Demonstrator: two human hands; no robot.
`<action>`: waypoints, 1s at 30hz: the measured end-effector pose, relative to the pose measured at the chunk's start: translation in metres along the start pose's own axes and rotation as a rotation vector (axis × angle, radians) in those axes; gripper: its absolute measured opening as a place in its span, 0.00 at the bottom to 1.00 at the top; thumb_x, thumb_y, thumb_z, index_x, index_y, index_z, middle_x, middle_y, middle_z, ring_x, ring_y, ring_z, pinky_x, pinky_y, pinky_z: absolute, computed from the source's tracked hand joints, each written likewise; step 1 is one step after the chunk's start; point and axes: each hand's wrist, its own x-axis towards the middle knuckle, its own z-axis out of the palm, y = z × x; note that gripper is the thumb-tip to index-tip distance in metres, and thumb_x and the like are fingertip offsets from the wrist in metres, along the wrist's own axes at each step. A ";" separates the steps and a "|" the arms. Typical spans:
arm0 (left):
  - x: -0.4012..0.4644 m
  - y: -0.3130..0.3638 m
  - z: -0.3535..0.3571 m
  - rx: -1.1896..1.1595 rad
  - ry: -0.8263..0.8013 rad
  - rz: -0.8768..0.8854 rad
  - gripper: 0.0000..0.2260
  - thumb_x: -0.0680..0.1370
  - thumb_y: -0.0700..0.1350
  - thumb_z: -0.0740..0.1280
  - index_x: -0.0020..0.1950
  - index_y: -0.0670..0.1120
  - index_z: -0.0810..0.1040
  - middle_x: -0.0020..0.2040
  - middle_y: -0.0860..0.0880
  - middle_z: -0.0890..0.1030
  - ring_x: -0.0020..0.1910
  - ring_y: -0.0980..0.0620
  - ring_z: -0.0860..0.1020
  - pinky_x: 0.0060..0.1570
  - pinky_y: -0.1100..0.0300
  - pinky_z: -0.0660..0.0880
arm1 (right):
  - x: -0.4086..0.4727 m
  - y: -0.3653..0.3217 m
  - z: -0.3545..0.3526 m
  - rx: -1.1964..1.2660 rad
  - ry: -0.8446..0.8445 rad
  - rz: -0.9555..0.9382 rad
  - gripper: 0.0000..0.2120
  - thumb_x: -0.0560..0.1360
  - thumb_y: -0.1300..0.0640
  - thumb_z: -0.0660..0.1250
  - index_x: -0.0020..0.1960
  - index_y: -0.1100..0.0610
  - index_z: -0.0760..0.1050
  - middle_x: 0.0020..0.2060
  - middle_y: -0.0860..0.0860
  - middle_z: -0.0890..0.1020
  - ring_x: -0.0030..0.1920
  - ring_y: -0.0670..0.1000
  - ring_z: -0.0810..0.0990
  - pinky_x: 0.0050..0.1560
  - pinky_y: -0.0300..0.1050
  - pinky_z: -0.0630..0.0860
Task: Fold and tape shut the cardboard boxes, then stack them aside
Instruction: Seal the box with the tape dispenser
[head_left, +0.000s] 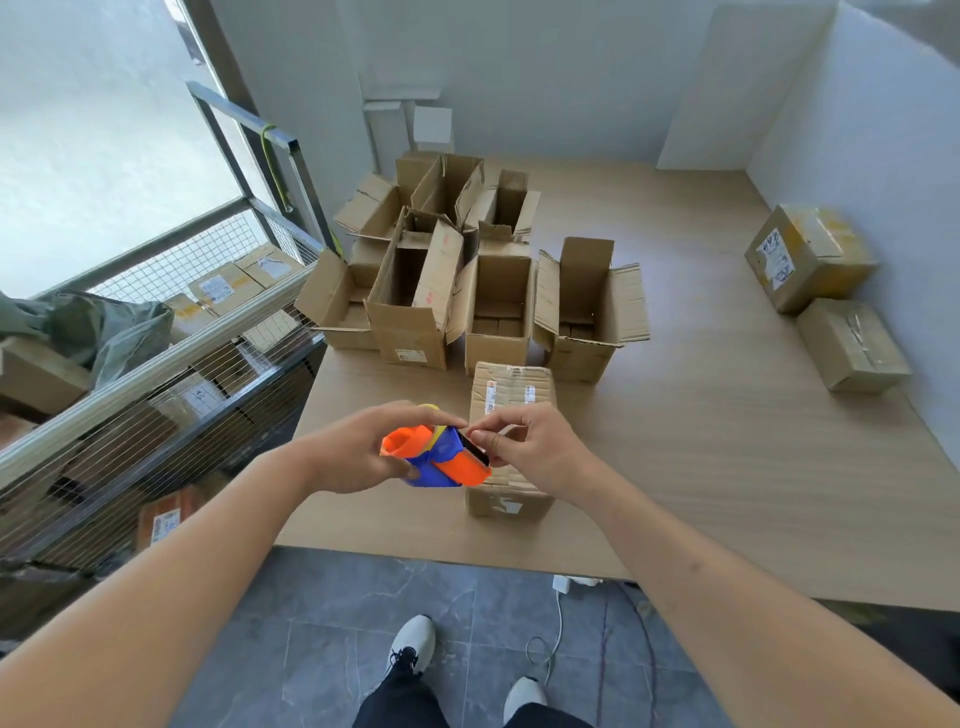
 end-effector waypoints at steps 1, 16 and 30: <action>0.000 0.004 0.000 0.006 -0.001 0.004 0.36 0.76 0.35 0.73 0.69 0.73 0.70 0.66 0.60 0.75 0.67 0.56 0.71 0.67 0.51 0.69 | -0.002 -0.001 -0.003 0.002 0.004 0.000 0.03 0.78 0.55 0.74 0.50 0.53 0.86 0.42 0.51 0.87 0.44 0.59 0.86 0.49 0.59 0.85; 0.003 0.011 0.014 0.137 -0.170 -0.085 0.28 0.87 0.48 0.58 0.74 0.79 0.52 0.62 0.52 0.72 0.58 0.48 0.73 0.64 0.45 0.71 | -0.032 0.027 0.001 0.173 0.366 0.251 0.04 0.76 0.61 0.76 0.42 0.55 0.86 0.35 0.54 0.86 0.31 0.50 0.81 0.43 0.54 0.86; 0.010 0.023 0.030 0.192 -0.192 -0.002 0.21 0.86 0.57 0.55 0.74 0.79 0.54 0.60 0.58 0.79 0.51 0.52 0.77 0.54 0.52 0.74 | -0.053 0.032 0.005 0.336 0.423 0.284 0.04 0.76 0.62 0.75 0.45 0.63 0.85 0.34 0.57 0.84 0.30 0.52 0.80 0.32 0.45 0.80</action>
